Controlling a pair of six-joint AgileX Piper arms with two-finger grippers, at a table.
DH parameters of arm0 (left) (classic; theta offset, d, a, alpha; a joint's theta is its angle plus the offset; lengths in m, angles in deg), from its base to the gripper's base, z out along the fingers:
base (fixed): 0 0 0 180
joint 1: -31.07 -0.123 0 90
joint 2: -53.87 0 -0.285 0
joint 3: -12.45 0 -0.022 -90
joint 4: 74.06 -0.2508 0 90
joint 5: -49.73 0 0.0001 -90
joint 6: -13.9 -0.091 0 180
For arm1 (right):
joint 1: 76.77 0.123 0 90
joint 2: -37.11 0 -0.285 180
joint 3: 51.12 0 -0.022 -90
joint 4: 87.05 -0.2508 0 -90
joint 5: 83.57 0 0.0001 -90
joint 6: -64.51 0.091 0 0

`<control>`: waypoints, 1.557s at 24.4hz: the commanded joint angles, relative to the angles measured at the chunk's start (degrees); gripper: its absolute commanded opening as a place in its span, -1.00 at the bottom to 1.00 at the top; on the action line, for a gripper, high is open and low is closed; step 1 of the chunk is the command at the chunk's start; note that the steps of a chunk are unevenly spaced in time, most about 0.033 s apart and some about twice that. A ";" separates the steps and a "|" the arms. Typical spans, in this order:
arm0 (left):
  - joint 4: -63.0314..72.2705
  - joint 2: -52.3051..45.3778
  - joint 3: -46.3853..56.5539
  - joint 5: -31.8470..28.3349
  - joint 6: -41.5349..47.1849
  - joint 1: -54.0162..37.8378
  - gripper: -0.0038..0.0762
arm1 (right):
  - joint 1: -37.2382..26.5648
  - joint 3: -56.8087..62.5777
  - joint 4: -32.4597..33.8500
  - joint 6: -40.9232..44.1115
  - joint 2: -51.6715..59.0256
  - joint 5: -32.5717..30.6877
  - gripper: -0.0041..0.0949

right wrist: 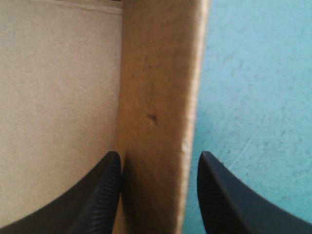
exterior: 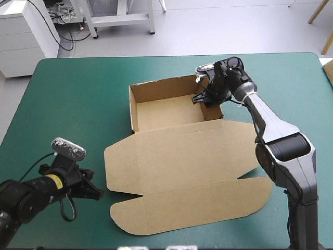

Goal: Fold the box

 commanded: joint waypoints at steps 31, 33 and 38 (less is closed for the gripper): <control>-1.44 -22.96 15.33 -12.96 8.15 0.36 -0.92 | -52.08 -1.86 0.68 -5.25 2.66 -0.38 -0.96; -1.44 -22.96 15.33 -12.96 8.15 0.36 -0.92 | -52.36 -1.86 1.15 -5.25 2.66 -0.38 -0.96; -1.44 -22.96 15.33 -12.96 8.15 0.36 -0.92 | -52.36 -1.86 0.46 -5.53 2.66 -0.38 -0.86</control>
